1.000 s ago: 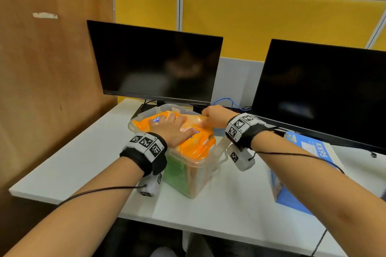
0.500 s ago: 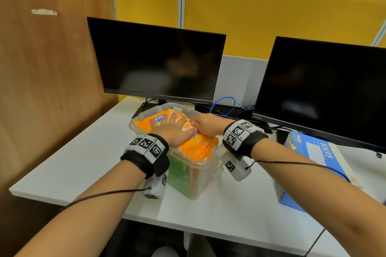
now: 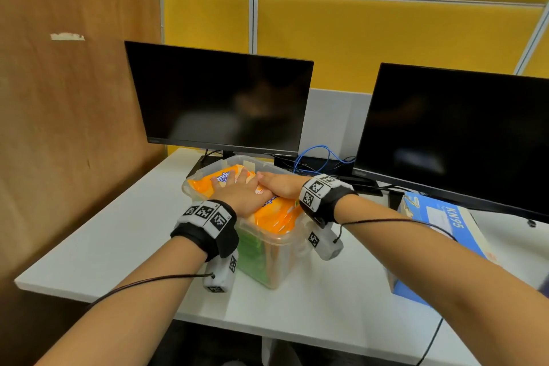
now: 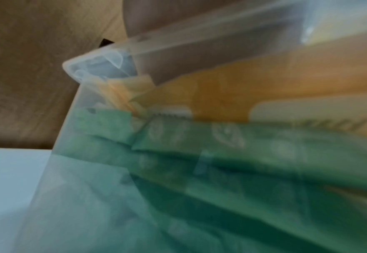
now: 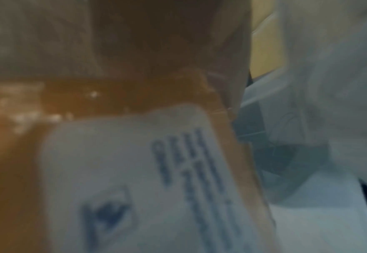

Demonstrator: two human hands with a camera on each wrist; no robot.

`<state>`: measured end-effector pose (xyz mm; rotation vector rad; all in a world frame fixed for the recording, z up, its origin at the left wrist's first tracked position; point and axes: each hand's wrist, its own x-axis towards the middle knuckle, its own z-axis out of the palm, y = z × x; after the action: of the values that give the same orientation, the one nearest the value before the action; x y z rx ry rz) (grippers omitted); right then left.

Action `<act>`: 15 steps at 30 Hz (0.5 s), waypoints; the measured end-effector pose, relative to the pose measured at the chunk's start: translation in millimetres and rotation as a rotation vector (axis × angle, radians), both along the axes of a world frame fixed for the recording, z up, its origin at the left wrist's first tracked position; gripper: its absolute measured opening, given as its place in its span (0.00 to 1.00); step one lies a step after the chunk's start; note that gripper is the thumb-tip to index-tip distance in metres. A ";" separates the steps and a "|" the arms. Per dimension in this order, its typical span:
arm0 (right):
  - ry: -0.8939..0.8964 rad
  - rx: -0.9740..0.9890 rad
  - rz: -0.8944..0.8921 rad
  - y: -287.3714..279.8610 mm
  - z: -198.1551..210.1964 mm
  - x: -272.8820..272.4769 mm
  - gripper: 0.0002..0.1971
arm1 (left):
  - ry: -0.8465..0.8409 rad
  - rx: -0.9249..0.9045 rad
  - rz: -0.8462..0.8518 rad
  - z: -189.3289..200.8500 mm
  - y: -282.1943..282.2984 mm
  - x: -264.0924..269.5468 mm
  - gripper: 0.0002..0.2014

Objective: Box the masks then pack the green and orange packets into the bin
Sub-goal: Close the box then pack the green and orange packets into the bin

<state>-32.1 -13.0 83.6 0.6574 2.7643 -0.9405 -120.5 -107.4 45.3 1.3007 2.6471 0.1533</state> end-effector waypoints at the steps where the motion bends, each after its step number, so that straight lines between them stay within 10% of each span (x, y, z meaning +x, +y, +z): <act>1: 0.001 0.025 0.022 0.9 -1.2 0.9 0.25 | -0.002 0.056 -0.010 -0.6 -1.1 -0.6 0.34; 6: 0.002 0.304 0.021 12.7 -4.3 17.4 0.20 | 0.010 0.500 -0.026 -0.7 -14.4 1.3 0.19; 11: 0.034 0.642 -0.131 27.3 -7.7 47.5 0.19 | 0.156 0.321 0.284 -1.8 -25.0 -36.8 0.21; 15: -0.109 0.389 -0.257 39.8 3.8 63.2 0.19 | 0.004 0.277 0.338 0.1 -29.7 -61.8 0.26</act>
<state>31.1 26.8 87.4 1.1076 2.8290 -0.3813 -182.3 -137.2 45.4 0.9037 2.9066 0.5834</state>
